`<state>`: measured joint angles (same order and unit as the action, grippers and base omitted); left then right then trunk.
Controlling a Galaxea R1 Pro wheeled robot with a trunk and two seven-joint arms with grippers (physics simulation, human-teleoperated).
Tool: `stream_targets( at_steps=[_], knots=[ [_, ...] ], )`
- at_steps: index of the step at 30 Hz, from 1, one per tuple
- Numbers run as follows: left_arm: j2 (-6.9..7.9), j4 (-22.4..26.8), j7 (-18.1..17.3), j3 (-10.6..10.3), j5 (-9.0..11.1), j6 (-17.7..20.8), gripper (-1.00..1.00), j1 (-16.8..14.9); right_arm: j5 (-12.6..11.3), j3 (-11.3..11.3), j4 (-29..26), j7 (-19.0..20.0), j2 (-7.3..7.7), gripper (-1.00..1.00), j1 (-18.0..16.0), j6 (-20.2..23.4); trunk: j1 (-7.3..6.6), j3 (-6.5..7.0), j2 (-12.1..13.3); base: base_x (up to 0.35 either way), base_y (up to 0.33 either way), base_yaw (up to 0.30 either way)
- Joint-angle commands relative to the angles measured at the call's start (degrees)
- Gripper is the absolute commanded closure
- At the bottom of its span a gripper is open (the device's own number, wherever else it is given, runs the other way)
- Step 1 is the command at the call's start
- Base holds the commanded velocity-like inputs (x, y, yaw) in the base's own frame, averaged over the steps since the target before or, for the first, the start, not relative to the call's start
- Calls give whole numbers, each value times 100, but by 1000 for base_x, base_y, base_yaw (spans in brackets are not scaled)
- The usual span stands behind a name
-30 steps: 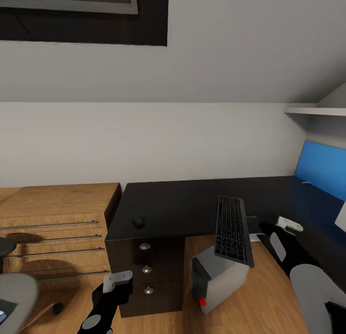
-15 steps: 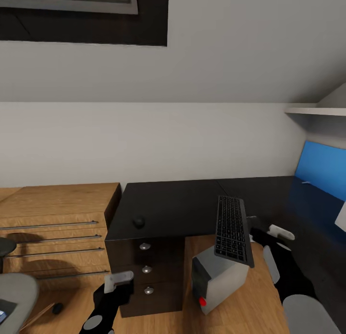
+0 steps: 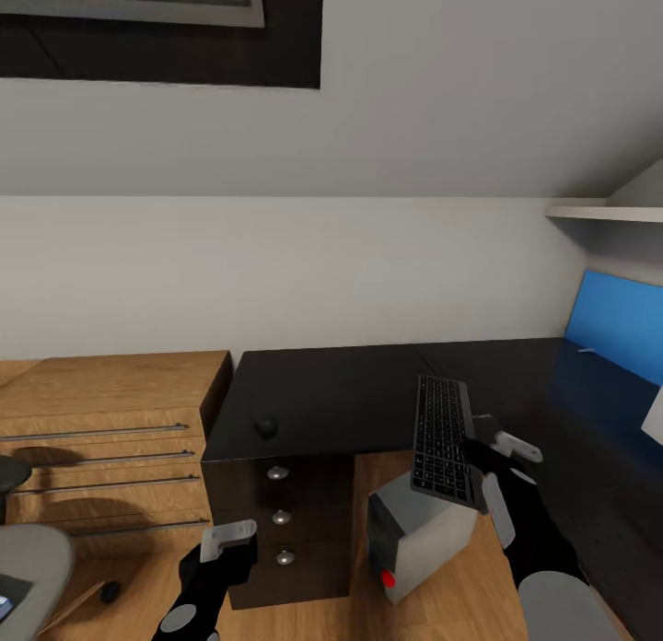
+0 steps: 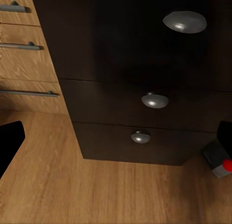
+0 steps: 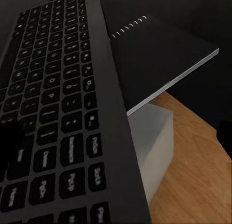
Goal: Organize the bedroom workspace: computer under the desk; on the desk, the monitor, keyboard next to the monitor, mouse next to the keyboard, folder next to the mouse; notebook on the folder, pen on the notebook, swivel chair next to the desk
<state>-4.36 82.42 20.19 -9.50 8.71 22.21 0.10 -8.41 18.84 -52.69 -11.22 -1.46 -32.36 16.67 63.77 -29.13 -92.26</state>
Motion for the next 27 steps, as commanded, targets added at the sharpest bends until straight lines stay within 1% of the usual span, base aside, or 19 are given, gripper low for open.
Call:
stream_targets(
  at_steps=[1,5,8,15,18,27],
  knots=[
    [2,10,46,-8,60,16,-100,-1,-58,5,-44,-27,-28,-100,-2,22,0,-5,-3,0,0,0],
    [5,7,47,-8,61,19,-100,-1,-58,6,-69,-29,-48,-100,1,35,0,-5,-3,-34,0,0],
    [5,6,47,-8,61,20,-100,-1,-58,6,-72,-31,-52,-100,2,37,0,-5,-3,-154,0,0],
    [6,-1,47,-8,61,26,-100,-1,-64,6,-75,-34,-79,-100,4,30,0,-5,-3,-314,0,0],
    [6,-4,47,-8,61,26,-100,-1,-64,6,-77,-32,-85,-100,15,31,0,-5,-3,-206,0,0],
    [6,-6,47,-8,61,23,-100,-1,-67,6,-190,40,-110,-100,127,50,0,-5,-3,-60,0,0]
  ],
)
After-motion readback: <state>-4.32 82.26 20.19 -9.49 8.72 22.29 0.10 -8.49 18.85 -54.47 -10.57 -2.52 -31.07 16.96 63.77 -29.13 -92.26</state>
